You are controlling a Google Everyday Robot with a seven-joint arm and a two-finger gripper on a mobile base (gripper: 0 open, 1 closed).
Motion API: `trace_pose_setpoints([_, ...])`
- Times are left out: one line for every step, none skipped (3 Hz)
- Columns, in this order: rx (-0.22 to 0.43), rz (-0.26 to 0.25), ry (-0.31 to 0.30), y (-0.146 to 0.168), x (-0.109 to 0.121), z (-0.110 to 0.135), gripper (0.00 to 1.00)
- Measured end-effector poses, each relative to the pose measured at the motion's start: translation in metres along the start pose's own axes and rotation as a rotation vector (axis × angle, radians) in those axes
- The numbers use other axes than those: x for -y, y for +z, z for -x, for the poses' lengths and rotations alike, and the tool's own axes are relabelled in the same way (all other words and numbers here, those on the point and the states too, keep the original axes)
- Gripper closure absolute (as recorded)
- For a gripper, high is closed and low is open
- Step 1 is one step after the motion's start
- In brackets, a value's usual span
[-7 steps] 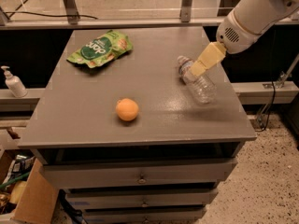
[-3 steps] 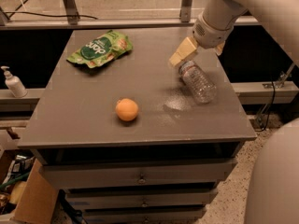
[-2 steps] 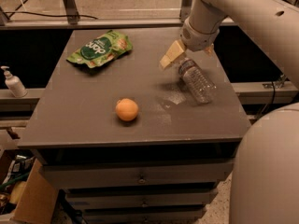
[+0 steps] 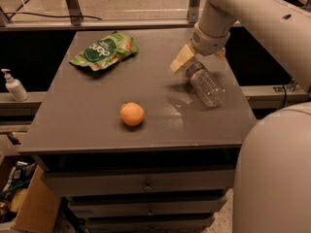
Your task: Place water bottle upright
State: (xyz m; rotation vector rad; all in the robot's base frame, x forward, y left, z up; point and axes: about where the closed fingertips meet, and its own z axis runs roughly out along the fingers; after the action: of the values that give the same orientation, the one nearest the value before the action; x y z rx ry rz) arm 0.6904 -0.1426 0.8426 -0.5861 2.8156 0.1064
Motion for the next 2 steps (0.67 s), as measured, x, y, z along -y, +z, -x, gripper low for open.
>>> trace_pose_setpoints([-0.030,-0.029,0.045,0.0099,0.0147,-0.0017,0.00])
trace_pose_setpoints([-0.044,-0.047,0.071,0.0143,0.0227,-0.0030,0.17])
